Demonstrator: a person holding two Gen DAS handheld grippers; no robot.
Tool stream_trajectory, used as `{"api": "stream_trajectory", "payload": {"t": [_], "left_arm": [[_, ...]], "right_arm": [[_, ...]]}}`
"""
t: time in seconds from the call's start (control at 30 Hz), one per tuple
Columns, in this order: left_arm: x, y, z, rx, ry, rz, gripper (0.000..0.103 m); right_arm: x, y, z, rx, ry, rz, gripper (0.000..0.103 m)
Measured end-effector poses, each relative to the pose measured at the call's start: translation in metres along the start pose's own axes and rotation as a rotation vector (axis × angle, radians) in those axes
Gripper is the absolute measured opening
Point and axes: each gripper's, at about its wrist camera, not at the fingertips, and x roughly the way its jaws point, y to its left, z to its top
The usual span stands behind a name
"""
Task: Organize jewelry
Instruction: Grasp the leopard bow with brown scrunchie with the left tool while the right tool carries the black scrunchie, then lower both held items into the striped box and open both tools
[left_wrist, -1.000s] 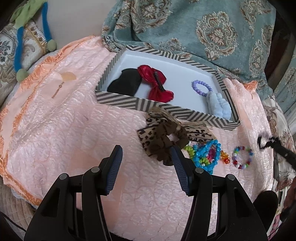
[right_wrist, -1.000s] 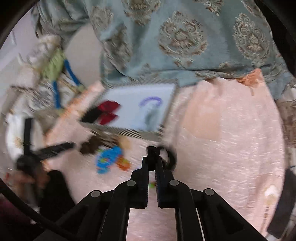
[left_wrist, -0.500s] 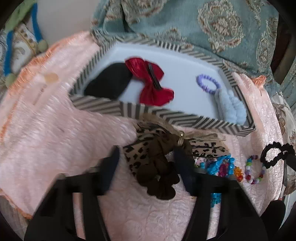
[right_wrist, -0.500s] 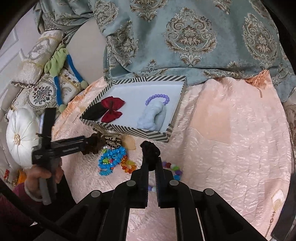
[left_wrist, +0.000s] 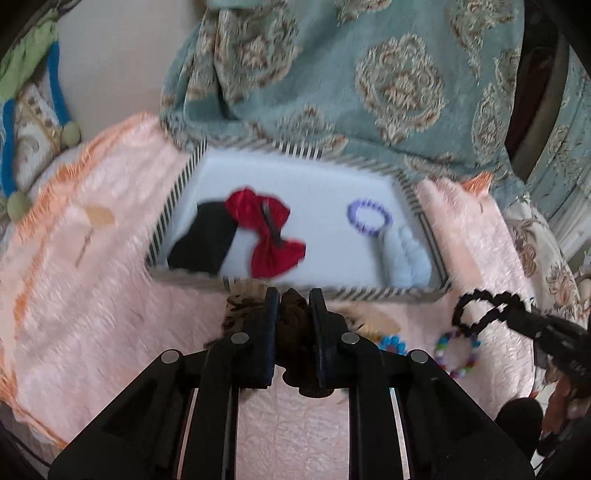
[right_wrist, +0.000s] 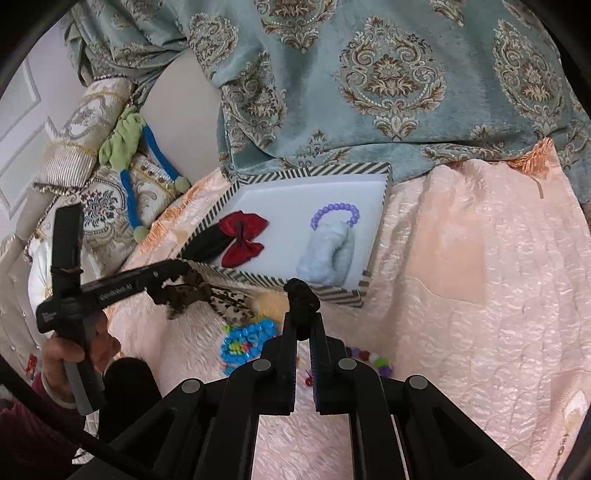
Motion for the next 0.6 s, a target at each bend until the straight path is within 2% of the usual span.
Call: {"api": "stream_trajectory", "payload": {"t": [0.27, 0.4, 0.6], "left_arm": [[-0.011, -0.014, 0.045, 0.051, -0.069, 0.015, 0.015], [0.002, -0.018, 0.069, 0.06, -0.077, 0.033, 0.015], [0.042, -0.011, 0.113, 0.01, -0.063, 0.05, 0.015]], "right_arm": [[0.008, 0.004, 0.029, 0.005, -0.035, 0.013, 0.006], [0.028, 0.005, 0.05, 0.004, -0.027, 0.016, 0.006], [0.074, 0.01, 0.075, -0.024, 0.026, 0.025, 0.006]]}}
